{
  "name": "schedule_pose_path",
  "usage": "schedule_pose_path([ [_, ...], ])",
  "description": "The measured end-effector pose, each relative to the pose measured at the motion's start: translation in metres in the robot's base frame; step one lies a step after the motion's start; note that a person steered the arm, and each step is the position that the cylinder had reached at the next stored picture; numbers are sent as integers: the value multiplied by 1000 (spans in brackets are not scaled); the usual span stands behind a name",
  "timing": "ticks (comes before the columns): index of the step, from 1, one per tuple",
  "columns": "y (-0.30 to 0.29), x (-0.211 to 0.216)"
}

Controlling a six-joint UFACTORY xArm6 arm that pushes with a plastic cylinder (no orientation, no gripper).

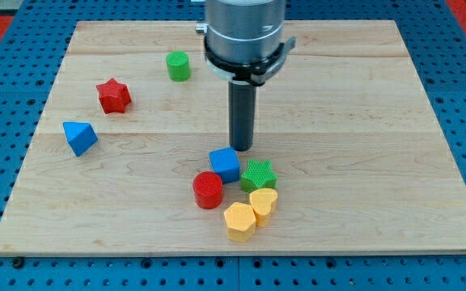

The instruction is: Move the green circle above the cube

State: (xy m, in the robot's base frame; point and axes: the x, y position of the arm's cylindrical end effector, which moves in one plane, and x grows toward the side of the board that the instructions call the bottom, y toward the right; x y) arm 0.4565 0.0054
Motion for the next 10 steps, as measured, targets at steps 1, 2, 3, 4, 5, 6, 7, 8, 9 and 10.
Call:
schedule_pose_path([
  [1, -8, -85],
  [2, -62, -152],
  [3, -121, -204],
  [4, -129, -160],
  [5, -56, -171],
  [6, -12, -188],
  [7, -1, -112],
  [8, 4, -187],
  [9, -52, -162],
  [10, -21, -66],
])
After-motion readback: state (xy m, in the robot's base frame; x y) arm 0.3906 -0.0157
